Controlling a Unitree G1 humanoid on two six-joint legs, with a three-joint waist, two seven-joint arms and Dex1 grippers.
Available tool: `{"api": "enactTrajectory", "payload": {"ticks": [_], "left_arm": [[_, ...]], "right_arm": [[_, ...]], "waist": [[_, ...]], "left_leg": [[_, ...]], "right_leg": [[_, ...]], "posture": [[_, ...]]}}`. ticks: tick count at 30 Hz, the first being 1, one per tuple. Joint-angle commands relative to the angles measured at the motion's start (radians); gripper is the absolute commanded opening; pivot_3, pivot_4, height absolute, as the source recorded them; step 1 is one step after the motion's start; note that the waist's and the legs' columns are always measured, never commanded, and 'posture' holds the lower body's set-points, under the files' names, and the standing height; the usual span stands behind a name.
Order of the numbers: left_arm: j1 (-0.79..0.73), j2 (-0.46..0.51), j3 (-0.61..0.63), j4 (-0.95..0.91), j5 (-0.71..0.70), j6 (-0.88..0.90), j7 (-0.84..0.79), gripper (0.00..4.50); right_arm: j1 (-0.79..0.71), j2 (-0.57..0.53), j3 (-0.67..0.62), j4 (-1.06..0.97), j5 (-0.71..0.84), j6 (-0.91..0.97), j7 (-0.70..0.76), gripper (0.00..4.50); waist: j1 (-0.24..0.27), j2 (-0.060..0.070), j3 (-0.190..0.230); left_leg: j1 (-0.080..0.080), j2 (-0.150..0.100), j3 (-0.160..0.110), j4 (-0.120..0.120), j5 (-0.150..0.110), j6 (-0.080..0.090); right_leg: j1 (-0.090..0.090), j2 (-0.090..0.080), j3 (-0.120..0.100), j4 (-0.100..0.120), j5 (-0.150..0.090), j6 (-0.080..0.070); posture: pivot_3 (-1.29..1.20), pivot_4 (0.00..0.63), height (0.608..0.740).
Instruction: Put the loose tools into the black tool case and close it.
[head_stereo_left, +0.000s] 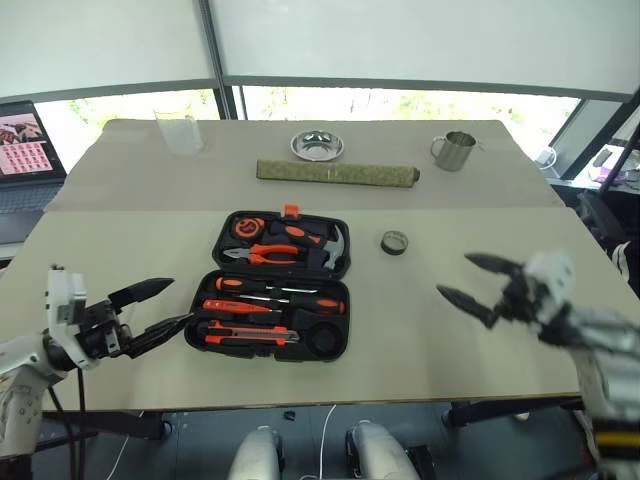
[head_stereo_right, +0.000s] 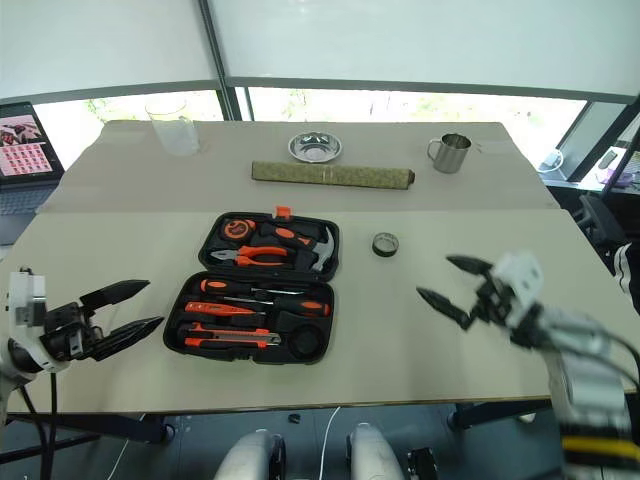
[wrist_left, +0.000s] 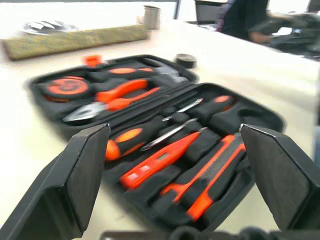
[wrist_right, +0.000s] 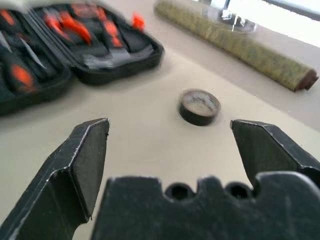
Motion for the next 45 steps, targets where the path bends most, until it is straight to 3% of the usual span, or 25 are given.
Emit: {"api": "enactTrajectory", "payload": {"ticks": [1, 6, 10, 11, 22, 23, 25, 29, 32, 35, 38, 45], "left_arm": [[-0.040, -0.012, -0.021, -0.042, -0.006, -0.009, 0.007, 4.49], [-0.063, -0.017, -0.057, -0.049, 0.012, -0.020, 0.000, 4.49], [-0.047, -0.026, -0.066, -0.067, 0.019, -0.028, 0.003, 4.49], [-0.042, -0.028, -0.066, -0.074, 0.020, -0.029, 0.006, 4.50], [0.000, -0.022, -0.055, -0.100, 0.025, -0.067, -0.007, 4.50], [0.002, -0.021, -0.056, -0.102, 0.026, -0.067, -0.008, 4.50], [0.015, -0.027, -0.057, -0.106, 0.032, -0.080, -0.018, 4.50], [0.044, -0.045, -0.068, -0.121, 0.048, -0.140, -0.049, 4.50], [0.045, -0.028, -0.082, -0.136, 0.070, -0.174, -0.079, 4.50], [0.066, -0.016, -0.051, -0.143, 0.060, -0.184, -0.097, 4.50], [0.068, 0.013, -0.061, -0.114, 0.096, -0.217, -0.143, 4.50], [0.082, 0.030, -0.086, -0.114, 0.119, -0.245, -0.175, 4.50]], "right_arm": [[-0.235, 0.003, 0.188, 0.192, -0.155, 0.040, 0.087, 4.50], [-0.507, 0.078, 0.345, 0.507, -0.305, -0.025, 0.141, 4.50], [-0.632, 0.142, 0.405, 0.701, -0.388, -0.131, 0.146, 4.50], [-0.654, 0.154, 0.415, 0.740, -0.399, -0.128, 0.154, 3.98], [-0.778, 0.215, 0.432, 0.978, -0.492, -0.265, 0.173, 0.35], [-0.783, 0.214, 0.429, 0.984, -0.493, -0.274, 0.179, 0.08], [-0.788, 0.210, 0.411, 0.967, -0.472, -0.291, 0.217, 0.03], [-0.761, 0.204, 0.343, 0.783, -0.340, -0.141, 0.415, 0.03], [-0.667, 0.187, 0.331, 0.456, -0.225, -0.008, 0.542, 0.03], [-0.512, 0.199, 0.331, 0.077, -0.117, 0.154, 0.516, 0.03], [-0.422, 0.158, 0.359, -0.179, -0.053, 0.276, 0.530, 0.03], [-0.270, 0.156, 0.484, -0.421, -0.045, 0.361, 0.455, 0.03]], "waist": [[0.001, -0.001, 0.000], [0.001, -0.001, 0.000], [0.002, -0.001, 0.000], [0.002, -0.001, 0.000], [-0.010, 0.000, 0.000], [-0.011, 0.000, 0.000], [-0.012, 0.000, 0.000], [-0.014, 0.001, 0.001], [-0.013, 0.001, 0.001], [-0.009, 0.001, 0.001], [-0.007, 0.001, 0.001], [0.009, 0.000, 0.001]], "left_leg": [[-0.004, 0.000, 0.000, -0.001, 0.000, 0.000], [-0.012, -0.001, 0.000, 0.000, 0.000, 0.000], [-0.014, -0.001, 0.001, 0.000, -0.001, 0.001], [-0.014, -0.001, 0.000, 0.000, -0.001, 0.001], [-0.013, -0.001, 0.000, 0.000, -0.001, 0.001], [-0.013, -0.001, 0.000, 0.000, -0.001, 0.001], [-0.013, -0.001, 0.000, 0.000, -0.001, 0.001], [-0.013, -0.001, 0.000, 0.000, -0.001, 0.001], [-0.013, 0.000, -0.001, 0.000, -0.001, 0.001], [-0.013, 0.000, -0.003, 0.000, -0.001, 0.001], [-0.014, 0.000, -0.004, 0.000, -0.001, 0.001], [-0.012, -0.001, -0.005, 0.002, -0.001, 0.001]], "right_leg": [[-0.005, 0.001, 0.000, 0.000, 0.002, -0.004], [-0.012, 0.000, 0.000, 0.000, 0.004, -0.005], [-0.012, -0.001, 0.000, -0.002, 0.004, -0.003], [-0.012, -0.001, 0.000, -0.002, 0.004, -0.003], [-0.012, -0.001, 0.000, 0.000, 0.004, -0.004], [-0.012, -0.001, 0.000, 0.000, 0.004, -0.004], [-0.012, -0.002, 0.000, 0.000, 0.004, -0.004], [-0.012, -0.002, 0.000, 0.001, 0.004, -0.004], [-0.012, -0.001, -0.001, 0.001, 0.004, -0.004], [-0.012, -0.002, -0.003, 0.002, 0.004, -0.004], [-0.012, -0.002, -0.005, 0.001, 0.004, -0.004], [-0.010, -0.002, -0.007, 0.001, 0.004, -0.004]], "posture": [[0.00, 0.150, 0.740], [0.00, 0.150, 0.740], [0.00, 0.150, 0.740], [0.00, 0.150, 0.740], [0.00, 0.150, 0.740], [0.00, 0.150, 0.740], [0.00, 0.150, 0.740], [0.00, 0.150, 0.740], [0.00, 0.150, 0.740], [0.00, 0.150, 0.740], [0.00, 0.150, 0.740], [0.00, 0.150, 0.740]]}}
